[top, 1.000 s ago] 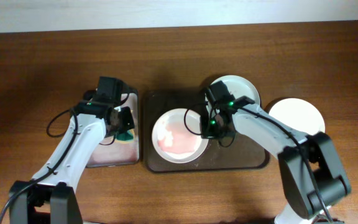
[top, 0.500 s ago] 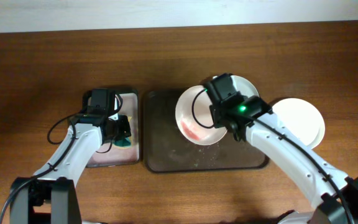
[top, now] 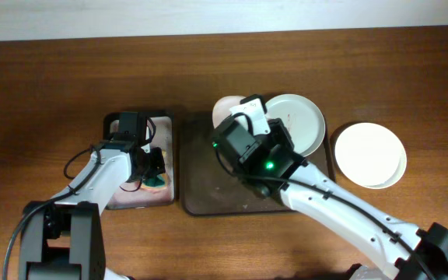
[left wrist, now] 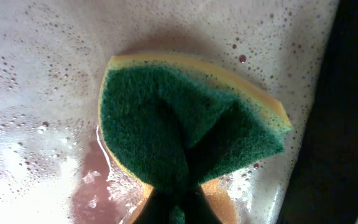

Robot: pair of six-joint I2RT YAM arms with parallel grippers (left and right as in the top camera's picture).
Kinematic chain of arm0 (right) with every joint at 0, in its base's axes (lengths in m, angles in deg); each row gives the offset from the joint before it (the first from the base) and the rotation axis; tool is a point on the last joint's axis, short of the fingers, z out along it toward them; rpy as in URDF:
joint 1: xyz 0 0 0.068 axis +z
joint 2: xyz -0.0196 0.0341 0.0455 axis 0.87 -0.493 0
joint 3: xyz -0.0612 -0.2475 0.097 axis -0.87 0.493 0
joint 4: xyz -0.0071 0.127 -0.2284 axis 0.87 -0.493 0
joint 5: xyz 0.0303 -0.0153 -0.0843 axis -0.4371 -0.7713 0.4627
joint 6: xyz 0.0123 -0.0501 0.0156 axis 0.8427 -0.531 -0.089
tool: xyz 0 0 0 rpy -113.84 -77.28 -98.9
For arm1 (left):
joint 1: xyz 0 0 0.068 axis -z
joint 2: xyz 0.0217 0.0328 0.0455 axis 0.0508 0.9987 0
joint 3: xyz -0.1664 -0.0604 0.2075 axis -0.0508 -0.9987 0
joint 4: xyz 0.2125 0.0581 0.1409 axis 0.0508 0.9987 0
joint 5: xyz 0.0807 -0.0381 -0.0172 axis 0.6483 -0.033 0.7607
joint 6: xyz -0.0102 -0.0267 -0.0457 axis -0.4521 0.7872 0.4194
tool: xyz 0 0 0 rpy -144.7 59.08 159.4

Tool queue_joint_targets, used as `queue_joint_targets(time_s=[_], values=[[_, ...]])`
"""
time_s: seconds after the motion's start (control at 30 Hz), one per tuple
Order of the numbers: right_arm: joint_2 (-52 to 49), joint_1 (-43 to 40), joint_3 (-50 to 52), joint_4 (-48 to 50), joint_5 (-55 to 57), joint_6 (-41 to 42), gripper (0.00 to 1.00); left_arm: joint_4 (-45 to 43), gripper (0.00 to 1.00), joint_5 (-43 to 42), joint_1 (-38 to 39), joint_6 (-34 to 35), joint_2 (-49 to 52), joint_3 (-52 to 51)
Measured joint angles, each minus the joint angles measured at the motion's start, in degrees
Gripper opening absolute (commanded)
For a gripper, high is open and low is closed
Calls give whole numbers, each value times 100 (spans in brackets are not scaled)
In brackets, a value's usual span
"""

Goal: Clean dirty plates on tray and stack at the side

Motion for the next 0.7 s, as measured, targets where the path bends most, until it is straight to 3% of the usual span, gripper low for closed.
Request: queue_joint_targets(time_s=[0.47,0.7], values=[[0,280,0,129,953,15,4,-9,0,0,0,0,11,0],[0,-404,0,-129,-118,846,4,-11,0,-2,0,0,20,2]])
